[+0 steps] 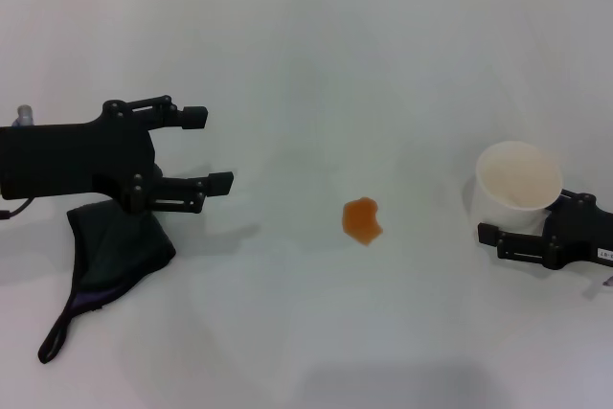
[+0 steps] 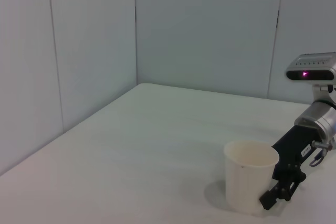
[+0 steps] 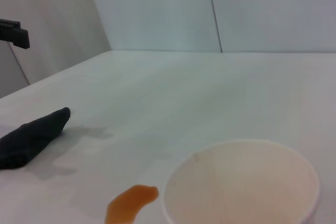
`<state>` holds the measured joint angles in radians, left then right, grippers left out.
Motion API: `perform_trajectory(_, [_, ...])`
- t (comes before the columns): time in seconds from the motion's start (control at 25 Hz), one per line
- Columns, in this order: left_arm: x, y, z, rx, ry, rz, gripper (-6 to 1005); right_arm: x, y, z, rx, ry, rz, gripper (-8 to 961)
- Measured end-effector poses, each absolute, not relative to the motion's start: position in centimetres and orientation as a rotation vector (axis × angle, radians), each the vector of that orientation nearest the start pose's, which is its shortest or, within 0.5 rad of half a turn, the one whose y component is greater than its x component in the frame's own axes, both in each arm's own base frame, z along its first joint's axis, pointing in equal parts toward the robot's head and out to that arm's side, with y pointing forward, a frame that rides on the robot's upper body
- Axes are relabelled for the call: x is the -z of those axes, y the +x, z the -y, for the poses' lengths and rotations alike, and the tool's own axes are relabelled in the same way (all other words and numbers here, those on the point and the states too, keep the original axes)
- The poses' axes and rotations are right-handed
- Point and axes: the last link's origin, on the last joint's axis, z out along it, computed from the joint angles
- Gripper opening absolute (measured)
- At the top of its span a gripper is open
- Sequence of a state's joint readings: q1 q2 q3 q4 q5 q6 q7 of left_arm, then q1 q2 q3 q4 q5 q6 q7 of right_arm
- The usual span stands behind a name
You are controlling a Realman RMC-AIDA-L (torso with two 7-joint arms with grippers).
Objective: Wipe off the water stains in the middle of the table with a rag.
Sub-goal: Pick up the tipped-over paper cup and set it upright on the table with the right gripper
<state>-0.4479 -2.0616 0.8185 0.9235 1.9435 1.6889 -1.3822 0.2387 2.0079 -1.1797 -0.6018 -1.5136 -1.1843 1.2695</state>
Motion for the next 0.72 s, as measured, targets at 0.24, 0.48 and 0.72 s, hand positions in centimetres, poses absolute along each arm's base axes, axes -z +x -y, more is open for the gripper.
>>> perform_trajectory(0.24, [-3.4, -24.5, -31.8, 0.614, -2.828, 0.311, 880, 1.6, 34.3, -28.1, -0.528, -2.457, -0.828, 870])
perform_trajectory(0.48, [-3.4, -24.5, -31.8, 0.614, -2.828, 0.311, 880, 1.4, 34.5, -27.5, -0.54, -2.458, -0.836, 870])
perform_trajectory(0.72, [-3.4, -24.5, -31.8, 0.612, -2.826, 0.31, 879, 1.0, 34.6, -26.6, -0.53, -2.491, -0.832, 869])
